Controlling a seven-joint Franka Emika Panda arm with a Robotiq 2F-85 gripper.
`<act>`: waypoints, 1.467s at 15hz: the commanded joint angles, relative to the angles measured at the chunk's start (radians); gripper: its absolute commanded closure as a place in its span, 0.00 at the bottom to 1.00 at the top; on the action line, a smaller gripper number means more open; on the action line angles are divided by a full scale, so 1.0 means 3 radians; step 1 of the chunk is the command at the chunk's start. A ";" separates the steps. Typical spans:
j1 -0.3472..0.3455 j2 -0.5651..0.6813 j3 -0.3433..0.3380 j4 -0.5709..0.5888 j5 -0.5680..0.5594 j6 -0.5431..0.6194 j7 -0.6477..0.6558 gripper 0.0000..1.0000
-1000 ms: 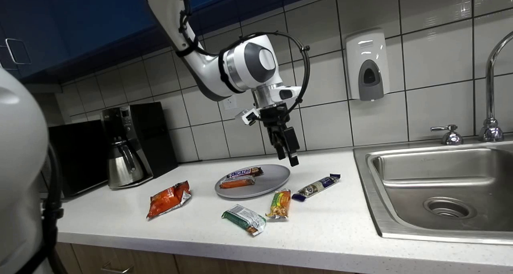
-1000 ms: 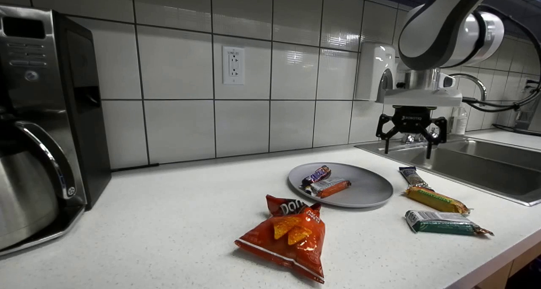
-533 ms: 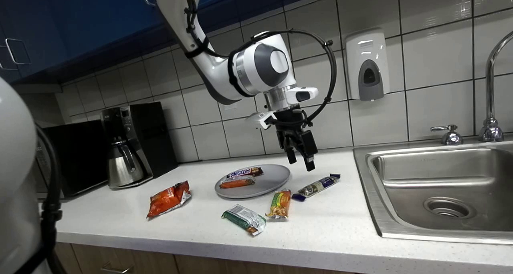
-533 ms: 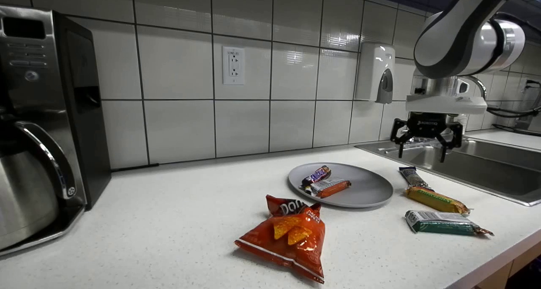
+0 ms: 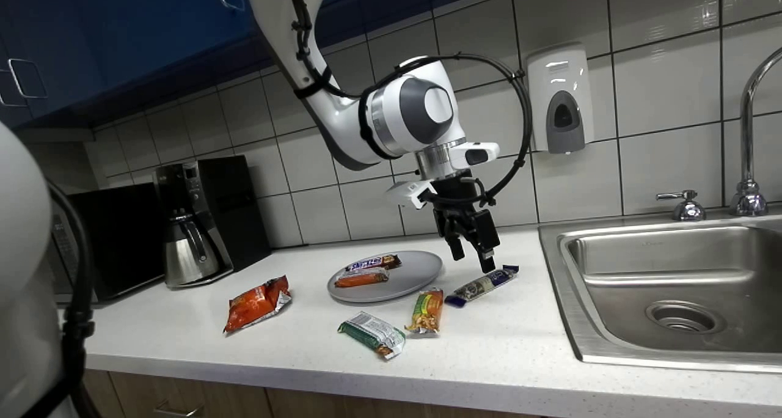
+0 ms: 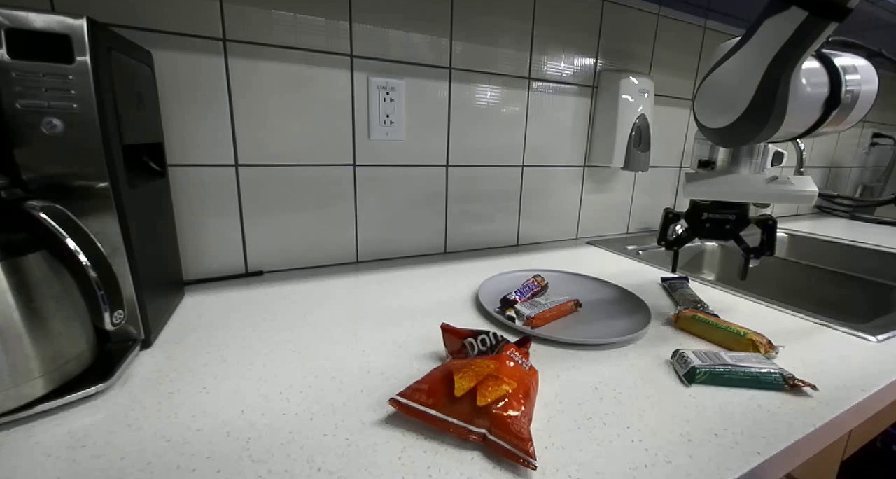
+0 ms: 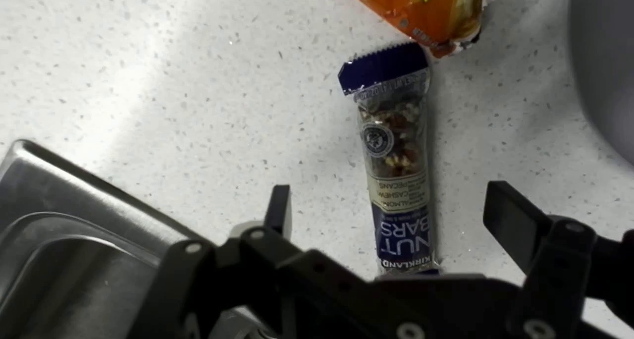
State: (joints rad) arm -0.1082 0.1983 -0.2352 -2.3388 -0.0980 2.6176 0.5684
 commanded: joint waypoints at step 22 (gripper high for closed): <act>0.0042 0.0529 -0.0072 0.0396 0.0335 0.0158 -0.0136 0.00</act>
State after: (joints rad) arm -0.0967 0.3454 -0.2583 -2.2408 -0.0239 2.6655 0.5609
